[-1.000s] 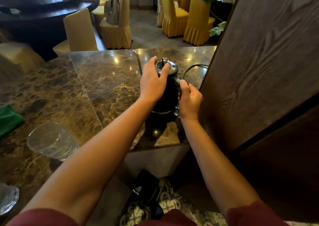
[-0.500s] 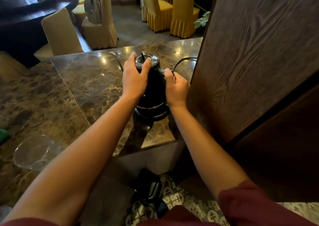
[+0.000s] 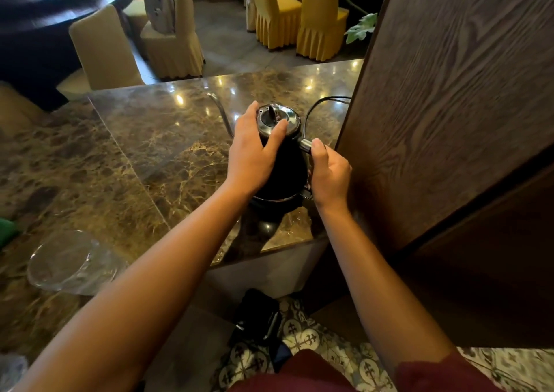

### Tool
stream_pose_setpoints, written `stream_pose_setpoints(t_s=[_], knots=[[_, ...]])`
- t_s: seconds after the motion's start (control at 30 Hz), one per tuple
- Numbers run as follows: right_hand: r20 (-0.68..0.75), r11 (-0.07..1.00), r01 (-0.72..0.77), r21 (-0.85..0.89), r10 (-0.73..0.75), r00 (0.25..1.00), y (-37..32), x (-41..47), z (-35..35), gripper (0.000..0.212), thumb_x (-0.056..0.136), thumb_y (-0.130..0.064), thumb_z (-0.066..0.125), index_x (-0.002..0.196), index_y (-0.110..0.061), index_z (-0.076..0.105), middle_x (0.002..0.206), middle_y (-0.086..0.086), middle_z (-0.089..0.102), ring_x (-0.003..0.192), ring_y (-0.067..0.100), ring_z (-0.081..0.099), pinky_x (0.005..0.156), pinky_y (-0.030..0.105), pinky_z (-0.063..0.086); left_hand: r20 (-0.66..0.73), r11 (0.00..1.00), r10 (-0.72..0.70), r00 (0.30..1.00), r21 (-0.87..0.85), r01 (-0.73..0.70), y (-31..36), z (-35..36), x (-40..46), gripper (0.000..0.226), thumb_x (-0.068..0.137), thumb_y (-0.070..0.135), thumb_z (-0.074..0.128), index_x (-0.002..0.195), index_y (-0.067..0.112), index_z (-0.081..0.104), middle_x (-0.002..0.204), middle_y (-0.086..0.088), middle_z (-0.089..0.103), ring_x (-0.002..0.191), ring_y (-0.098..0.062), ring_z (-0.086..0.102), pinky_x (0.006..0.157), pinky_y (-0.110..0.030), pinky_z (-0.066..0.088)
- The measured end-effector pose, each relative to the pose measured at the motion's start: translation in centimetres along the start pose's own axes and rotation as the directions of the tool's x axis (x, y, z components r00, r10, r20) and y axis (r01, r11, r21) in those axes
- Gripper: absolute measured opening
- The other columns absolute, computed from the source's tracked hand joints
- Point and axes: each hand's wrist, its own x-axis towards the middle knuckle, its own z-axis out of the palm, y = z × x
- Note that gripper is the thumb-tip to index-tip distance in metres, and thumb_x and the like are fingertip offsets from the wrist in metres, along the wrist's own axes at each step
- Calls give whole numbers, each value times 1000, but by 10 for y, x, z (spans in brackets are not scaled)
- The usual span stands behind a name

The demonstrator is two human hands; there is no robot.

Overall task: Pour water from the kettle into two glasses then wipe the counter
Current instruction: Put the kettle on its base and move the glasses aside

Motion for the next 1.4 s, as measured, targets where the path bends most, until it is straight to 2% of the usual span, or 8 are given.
stream_pose_setpoints(t_s=[0.4,0.57,0.7,0.77,0.87,1.1,1.27,1.4], knots=[[28,999,-49,13,49,998,-5,-8,-3,63,94,-59,46,69,-2,51,64,4,48,58,6,42,56,25,36,22,1000,-16,1000,-7,16,0,0,-2,75,102,53,52,159,11,27,160,-8,38,147,-21,38,117,-37,35],[-61,967,178,-184,-192,979,-22,-16,3,26,94,-29,57,107,-6,59,100,3,58,92,18,57,82,40,50,66,999,-22,998,39,20,0,-14,4,78,99,55,58,159,12,30,160,-7,40,144,-19,42,116,-36,39],[-55,888,427,-168,-441,896,-55,-25,17,33,84,-13,62,114,0,62,120,16,60,116,32,57,102,47,46,33,998,62,998,19,-62,5,-41,-12,70,100,46,61,157,14,34,159,-4,40,141,-9,40,107,-16,32],[2,843,531,-88,-533,846,-75,-40,32,32,84,-13,62,113,2,63,122,19,60,121,34,56,106,49,45,-69,996,72,995,47,-69,0,-67,-32,58,101,40,62,150,15,45,151,-1,48,134,-4,44,105,-12,37],[116,820,565,89,-572,812,-97,-68,49,34,86,-14,61,115,4,63,127,21,59,127,34,54,111,47,43,-231,995,61,971,87,-42,-6,-109,-72,43,101,31,63,140,14,56,142,1,55,132,-4,49,111,-26,43],[481,888,396,235,-460,746,-97,-108,90,63,93,-33,63,147,-4,49,147,11,52,137,24,50,113,42,43,-481,972,9,877,209,104,-11,-191,-181,39,99,26,62,135,12,61,144,0,56,138,-8,49,116,-31,41],[740,899,344,270,-422,524,-93,-152,131,81,94,-53,68,160,-17,36,164,1,39,153,15,36,122,46,37,-639,935,-133,757,171,309,-33,-226,-249,37,98,26,61,134,15,62,144,1,57,137,-4,49,116,-28,39],[831,918,328,223,-355,429,-85,-166,147,93,92,-57,72,164,-20,28,170,-1,30,157,13,28,126,44,32,-700,912,-155,697,170,374,-41,-238,-270,39,98,29,62,135,15,60,146,0,56,141,-8,47,117,-21,35]])
